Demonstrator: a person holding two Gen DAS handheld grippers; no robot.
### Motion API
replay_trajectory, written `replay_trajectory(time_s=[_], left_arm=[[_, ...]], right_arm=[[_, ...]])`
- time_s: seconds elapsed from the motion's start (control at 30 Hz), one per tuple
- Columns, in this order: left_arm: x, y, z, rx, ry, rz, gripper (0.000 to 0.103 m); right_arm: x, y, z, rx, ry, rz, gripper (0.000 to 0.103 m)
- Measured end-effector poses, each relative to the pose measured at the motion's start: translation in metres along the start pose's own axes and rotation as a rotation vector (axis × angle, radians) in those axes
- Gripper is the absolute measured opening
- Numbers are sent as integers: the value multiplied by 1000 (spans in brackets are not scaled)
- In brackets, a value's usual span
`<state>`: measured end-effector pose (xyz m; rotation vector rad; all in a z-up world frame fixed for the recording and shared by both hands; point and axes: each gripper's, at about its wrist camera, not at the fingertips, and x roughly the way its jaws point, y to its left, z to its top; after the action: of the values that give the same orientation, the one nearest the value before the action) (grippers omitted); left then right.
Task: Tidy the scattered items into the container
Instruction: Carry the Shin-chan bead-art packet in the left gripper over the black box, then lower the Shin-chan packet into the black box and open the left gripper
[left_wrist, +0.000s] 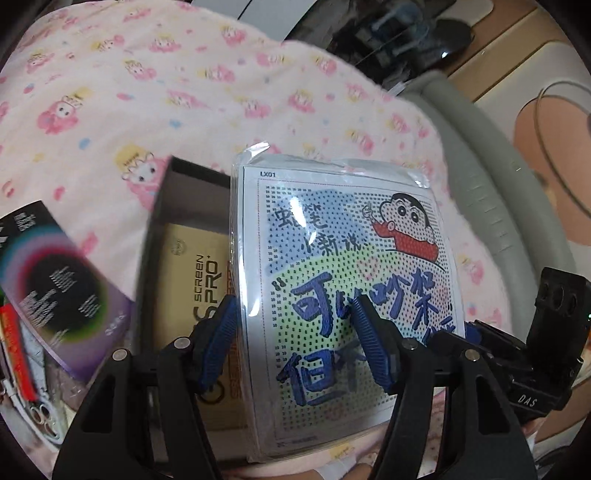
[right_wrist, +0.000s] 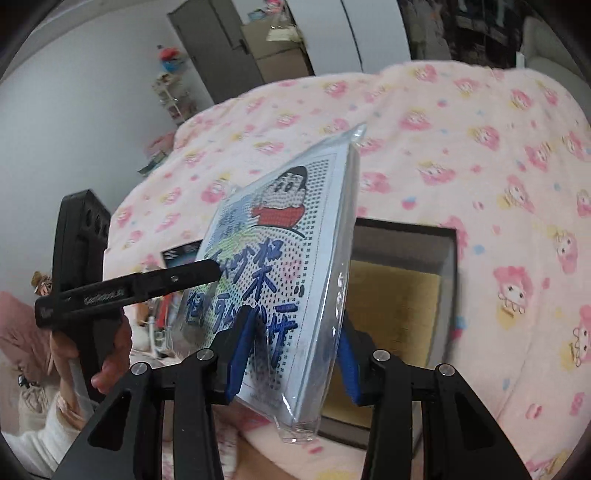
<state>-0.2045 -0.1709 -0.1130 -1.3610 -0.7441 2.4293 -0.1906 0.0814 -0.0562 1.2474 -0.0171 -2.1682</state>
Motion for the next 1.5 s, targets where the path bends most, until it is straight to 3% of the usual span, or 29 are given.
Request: replay_trajectory(time_s=[0.17, 0.3, 0.43, 0.9, 1.2, 1.33, 1.5], left_arm=[[33, -3, -10, 24, 53, 90, 65], [51, 10, -23, 7, 152, 131, 65], [61, 16, -30, 6, 190, 148, 69], [61, 28, -39, -17, 214, 149, 67], [47, 40, -38, -66, 184, 88, 67], [47, 40, -44, -45, 192, 115, 66], [45, 41, -46, -48, 196, 123, 66]], right_arm=[[34, -42, -12, 80, 72, 37, 38], [55, -53, -30, 100, 128, 55, 38], [69, -58, -42, 106, 188, 70, 38], [73, -55, -37, 96, 190, 41, 39], [70, -50, -19, 135, 122, 84, 39], [54, -48, -20, 107, 76, 103, 39], [49, -51, -25, 106, 84, 46, 38]])
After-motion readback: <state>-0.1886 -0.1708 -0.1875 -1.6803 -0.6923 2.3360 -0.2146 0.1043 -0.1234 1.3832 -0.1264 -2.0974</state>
